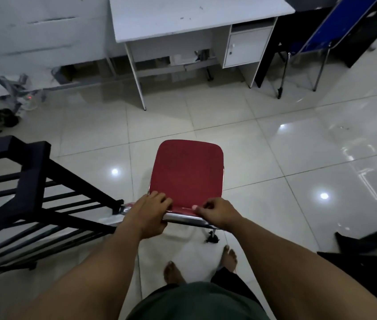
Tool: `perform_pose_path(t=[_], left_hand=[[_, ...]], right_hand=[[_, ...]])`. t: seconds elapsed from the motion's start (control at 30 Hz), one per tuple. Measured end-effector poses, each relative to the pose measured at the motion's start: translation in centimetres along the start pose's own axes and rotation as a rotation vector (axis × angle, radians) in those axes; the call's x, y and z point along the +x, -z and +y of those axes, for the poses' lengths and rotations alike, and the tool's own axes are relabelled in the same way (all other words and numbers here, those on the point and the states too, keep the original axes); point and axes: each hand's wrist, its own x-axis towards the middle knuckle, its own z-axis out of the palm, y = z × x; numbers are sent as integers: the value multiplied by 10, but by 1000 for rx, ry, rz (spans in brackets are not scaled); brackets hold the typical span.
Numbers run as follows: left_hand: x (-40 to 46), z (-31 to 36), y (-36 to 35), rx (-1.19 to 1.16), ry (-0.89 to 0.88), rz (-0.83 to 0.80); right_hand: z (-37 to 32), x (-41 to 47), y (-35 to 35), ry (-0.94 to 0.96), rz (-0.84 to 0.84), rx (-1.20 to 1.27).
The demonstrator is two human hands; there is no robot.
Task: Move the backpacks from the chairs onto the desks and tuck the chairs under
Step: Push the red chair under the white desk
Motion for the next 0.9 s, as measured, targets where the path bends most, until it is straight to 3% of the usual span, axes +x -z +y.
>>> perform_pose_path(t=[0.23,0.43,0.53,0.67,0.9], left_hand=[[-5,-23,6,-58,-66,-46],[0,-20,11,-102,151,-146],[-2,-19,12,-62,165,-144],[2,-22,10,11,145,-158],[3,-18,8,73,141,-167]], right_hand=[[-13,-19,-7,185,-69,-248],[-34,-7,4,364,-131,-501],[-56,3,10,464,-131,-739],[-71,4,-3,469,-220,-840],[-51,-18,-26,413,66,-843]])
